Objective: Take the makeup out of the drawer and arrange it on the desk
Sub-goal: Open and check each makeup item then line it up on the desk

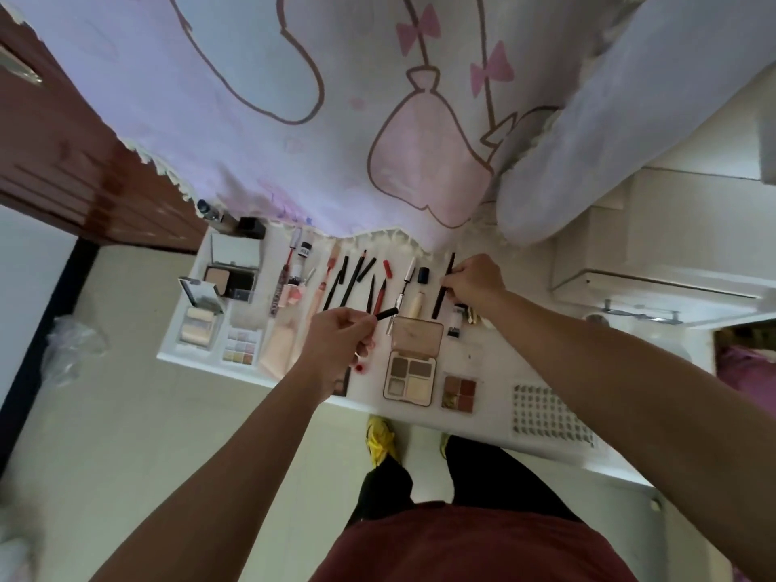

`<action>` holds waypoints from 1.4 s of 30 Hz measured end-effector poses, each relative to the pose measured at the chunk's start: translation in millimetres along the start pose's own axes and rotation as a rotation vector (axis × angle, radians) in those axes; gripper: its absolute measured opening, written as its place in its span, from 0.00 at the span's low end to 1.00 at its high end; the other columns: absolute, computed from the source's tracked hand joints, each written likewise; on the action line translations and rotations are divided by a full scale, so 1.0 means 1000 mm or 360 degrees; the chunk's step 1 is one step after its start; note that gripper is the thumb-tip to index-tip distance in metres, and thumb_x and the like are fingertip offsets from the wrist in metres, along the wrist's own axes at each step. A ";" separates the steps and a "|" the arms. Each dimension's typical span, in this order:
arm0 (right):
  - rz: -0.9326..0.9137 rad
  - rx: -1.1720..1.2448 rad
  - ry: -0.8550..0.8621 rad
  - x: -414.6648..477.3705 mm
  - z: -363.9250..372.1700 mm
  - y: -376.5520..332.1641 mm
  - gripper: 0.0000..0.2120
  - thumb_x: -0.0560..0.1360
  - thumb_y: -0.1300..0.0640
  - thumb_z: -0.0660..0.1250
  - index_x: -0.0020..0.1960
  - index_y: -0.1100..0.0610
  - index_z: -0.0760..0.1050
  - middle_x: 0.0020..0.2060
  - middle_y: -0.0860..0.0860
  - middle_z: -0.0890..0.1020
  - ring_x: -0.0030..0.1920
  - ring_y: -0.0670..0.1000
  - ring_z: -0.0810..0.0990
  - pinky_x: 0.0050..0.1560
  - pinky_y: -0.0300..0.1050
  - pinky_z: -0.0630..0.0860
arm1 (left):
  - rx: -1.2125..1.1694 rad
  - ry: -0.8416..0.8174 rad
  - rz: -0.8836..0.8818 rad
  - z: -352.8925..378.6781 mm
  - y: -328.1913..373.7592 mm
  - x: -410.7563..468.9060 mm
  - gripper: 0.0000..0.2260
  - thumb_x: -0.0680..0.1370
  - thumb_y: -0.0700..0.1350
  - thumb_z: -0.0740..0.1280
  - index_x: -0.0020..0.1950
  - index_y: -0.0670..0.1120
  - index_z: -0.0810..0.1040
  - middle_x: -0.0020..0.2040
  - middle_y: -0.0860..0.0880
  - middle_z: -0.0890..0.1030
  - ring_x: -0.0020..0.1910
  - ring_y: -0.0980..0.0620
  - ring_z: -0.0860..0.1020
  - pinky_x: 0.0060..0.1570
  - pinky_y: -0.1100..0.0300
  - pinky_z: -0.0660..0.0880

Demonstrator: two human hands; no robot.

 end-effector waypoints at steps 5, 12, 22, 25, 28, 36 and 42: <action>0.0162 -0.0229 -0.0051 0.005 0.021 -0.002 0.11 0.70 0.57 0.75 0.45 0.65 0.80 0.34 0.55 0.84 0.34 0.52 0.84 0.37 0.45 0.82 | -0.0060 0.0051 -0.0058 -0.001 -0.007 -0.001 0.06 0.78 0.40 0.67 0.50 0.38 0.79 0.33 0.47 0.77 0.28 0.54 0.72 0.25 0.64 0.69; 0.0189 -0.0237 -0.0199 0.007 0.025 0.002 0.20 0.70 0.52 0.77 0.51 0.67 0.77 0.32 0.55 0.84 0.33 0.53 0.84 0.44 0.46 0.83 | 0.0007 0.0081 -0.0067 0.003 -0.009 0.008 0.06 0.79 0.40 0.67 0.51 0.39 0.81 0.37 0.42 0.78 0.29 0.53 0.72 0.24 0.63 0.67; 0.0021 0.0635 -0.0668 -0.062 -0.004 -0.010 0.11 0.72 0.55 0.75 0.50 0.61 0.81 0.42 0.56 0.87 0.38 0.49 0.84 0.33 0.39 0.76 | 0.0086 0.0063 0.0123 0.037 0.016 0.024 0.04 0.75 0.36 0.71 0.49 0.41 0.82 0.37 0.46 0.81 0.32 0.55 0.76 0.28 0.70 0.72; 0.0040 0.0797 -0.0729 -0.069 -0.009 -0.011 0.07 0.71 0.59 0.75 0.47 0.60 0.82 0.39 0.56 0.86 0.35 0.49 0.83 0.34 0.39 0.77 | 0.0158 0.0027 0.0154 0.050 0.018 0.028 0.04 0.74 0.38 0.72 0.48 0.43 0.83 0.37 0.45 0.83 0.32 0.54 0.77 0.30 0.65 0.73; 0.0050 0.0841 -0.0668 -0.063 -0.016 -0.006 0.05 0.70 0.64 0.76 0.45 0.63 0.82 0.38 0.58 0.85 0.34 0.50 0.83 0.33 0.40 0.77 | 0.0197 -0.0026 0.0162 0.062 0.018 0.030 0.06 0.73 0.39 0.73 0.49 0.43 0.83 0.39 0.44 0.83 0.33 0.54 0.78 0.30 0.65 0.74; -0.0209 0.0069 -0.0201 0.003 -0.033 -0.012 0.01 0.68 0.64 0.75 0.39 0.61 0.83 0.33 0.55 0.84 0.33 0.51 0.82 0.42 0.48 0.83 | 0.0236 -0.0009 0.0042 0.054 -0.009 0.025 0.12 0.74 0.40 0.73 0.57 0.45 0.79 0.46 0.44 0.83 0.38 0.51 0.80 0.33 0.63 0.74; -0.0229 -0.0601 -0.0204 0.035 0.007 -0.018 0.10 0.68 0.58 0.73 0.46 0.62 0.78 0.41 0.54 0.82 0.45 0.55 0.82 0.40 0.43 0.77 | 0.0298 0.0121 0.0052 0.034 -0.025 0.011 0.11 0.74 0.41 0.72 0.56 0.44 0.81 0.45 0.46 0.83 0.42 0.51 0.81 0.41 0.59 0.74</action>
Point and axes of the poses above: each hand's wrist, its own x-axis towards the middle knuckle, its own z-axis out of the palm, y = z × x, the point moved 8 cm from there along x, towards the middle knuckle
